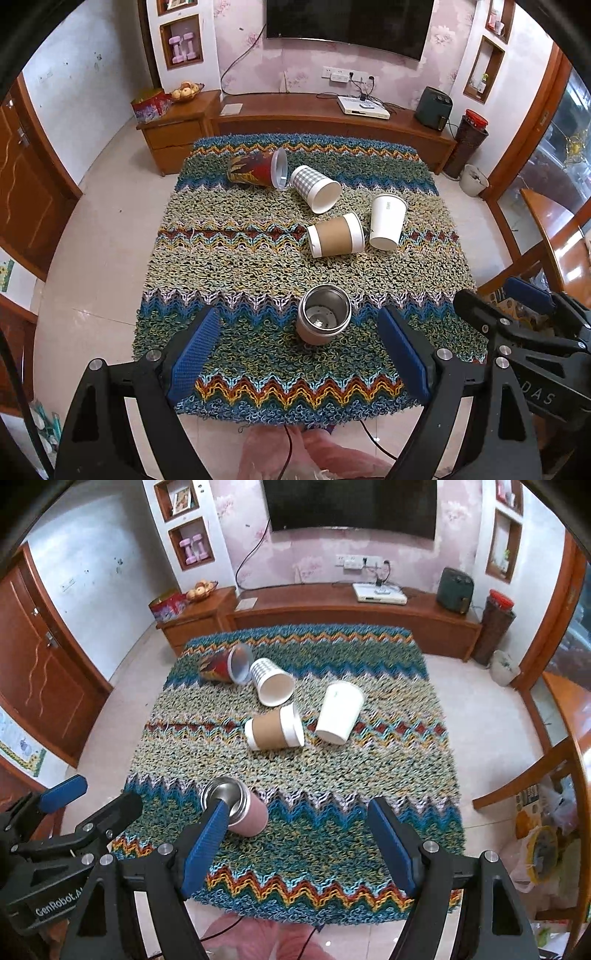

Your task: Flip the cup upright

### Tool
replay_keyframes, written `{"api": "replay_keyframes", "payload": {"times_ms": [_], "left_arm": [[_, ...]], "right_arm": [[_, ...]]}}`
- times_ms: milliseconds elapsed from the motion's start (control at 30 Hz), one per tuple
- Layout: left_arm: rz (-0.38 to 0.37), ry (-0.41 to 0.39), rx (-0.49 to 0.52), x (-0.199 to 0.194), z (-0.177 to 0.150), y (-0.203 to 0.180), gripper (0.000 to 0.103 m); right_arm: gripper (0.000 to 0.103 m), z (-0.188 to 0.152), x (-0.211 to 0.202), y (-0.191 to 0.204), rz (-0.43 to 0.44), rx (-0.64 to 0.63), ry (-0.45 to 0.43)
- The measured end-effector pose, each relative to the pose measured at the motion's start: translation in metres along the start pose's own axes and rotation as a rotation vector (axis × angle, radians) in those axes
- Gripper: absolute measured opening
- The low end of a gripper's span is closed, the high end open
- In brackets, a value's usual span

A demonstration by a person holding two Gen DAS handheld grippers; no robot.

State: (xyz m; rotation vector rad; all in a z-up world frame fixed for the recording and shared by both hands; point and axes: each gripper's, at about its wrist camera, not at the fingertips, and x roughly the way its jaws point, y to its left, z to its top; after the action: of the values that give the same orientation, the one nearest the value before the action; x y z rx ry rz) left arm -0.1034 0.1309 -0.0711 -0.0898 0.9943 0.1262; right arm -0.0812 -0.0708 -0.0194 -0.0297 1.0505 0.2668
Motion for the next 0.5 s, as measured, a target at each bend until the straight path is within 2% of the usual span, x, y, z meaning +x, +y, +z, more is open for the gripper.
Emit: {"api": "replay_keyframes", "payload": {"times_ms": [233, 500], "left_arm": [[0.021, -0.02, -0.006, -0.011, 0.001, 0.0, 0.089], [0.022, -0.05, -0.009, -0.018, 0.007, -0.002, 0.089]], "right_arm": [[0.078, -0.001, -0.012, 0.001, -0.015, 0.006, -0.022], [0.078, 0.004, -0.029, 0.004, -0.07, -0.007, -0.105]]}}
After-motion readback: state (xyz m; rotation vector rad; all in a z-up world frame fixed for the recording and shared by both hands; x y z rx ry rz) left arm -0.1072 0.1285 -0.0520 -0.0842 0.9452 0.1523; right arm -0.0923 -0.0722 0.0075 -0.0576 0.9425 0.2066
